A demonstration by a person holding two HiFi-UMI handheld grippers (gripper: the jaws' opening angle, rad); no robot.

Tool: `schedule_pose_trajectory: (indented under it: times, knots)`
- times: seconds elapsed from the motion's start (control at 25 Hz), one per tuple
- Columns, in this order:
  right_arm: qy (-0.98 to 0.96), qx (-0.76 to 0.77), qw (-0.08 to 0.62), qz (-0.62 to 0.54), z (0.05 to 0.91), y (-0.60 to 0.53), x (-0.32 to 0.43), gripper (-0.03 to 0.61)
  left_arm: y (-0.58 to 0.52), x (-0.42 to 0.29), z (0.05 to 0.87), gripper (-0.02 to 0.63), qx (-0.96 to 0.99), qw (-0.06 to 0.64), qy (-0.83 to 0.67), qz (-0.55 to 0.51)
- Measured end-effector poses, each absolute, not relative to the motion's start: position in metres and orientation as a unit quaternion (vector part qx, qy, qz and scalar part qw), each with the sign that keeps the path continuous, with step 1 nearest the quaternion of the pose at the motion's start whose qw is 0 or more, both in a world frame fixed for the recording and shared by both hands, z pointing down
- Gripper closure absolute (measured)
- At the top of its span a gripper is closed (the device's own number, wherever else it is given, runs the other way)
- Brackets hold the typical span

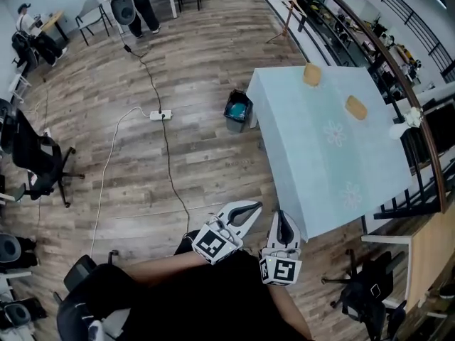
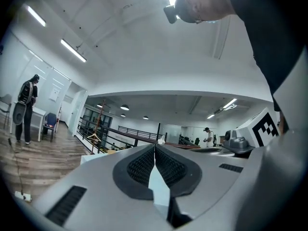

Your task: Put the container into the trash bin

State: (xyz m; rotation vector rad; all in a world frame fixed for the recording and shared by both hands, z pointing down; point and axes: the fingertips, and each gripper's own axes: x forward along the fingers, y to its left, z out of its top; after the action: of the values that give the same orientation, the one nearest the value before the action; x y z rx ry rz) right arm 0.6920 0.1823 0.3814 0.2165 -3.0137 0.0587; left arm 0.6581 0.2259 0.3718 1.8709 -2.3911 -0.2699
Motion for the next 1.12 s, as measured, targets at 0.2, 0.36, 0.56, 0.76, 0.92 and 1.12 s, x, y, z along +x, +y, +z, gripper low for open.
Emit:
schedule_pose_trajectory:
  times: [0.2,0.36,0.56,0.76,0.92,1.12]
  knots:
    - [-0.996,0.03,0.074,0.033,0.388,0.239,0.632,0.545,0.264,0.612,0.377,0.598,0.631,0.062,-0.77,-0.072]
    - [-0.996,0.014,0.087,0.014,0.392,0.267,0.604,0.545,0.29,0.584,0.383,0.598,0.626,0.069,-0.77,-0.098]
    - [-0.994,0.026,0.101,0.011,0.399,0.268,0.577,0.543,0.312,0.552,0.391,0.598,0.592,0.078,-0.795,-0.104]
    - [-0.993,0.022,0.111,0.012,0.405,0.276,0.549,0.543,0.331,0.522,0.394,0.598,0.572,0.08,-0.812,-0.088]
    - [-0.994,-0.001,0.105,0.024,0.413,0.277,0.521,0.543,0.335,0.503,0.401,0.6,0.56,0.081,-0.818,-0.106]
    - [-0.993,-0.014,0.107,0.043,0.424,0.26,0.486,0.543,0.325,0.468,0.399,0.6,0.546,0.068,-0.828,-0.105]
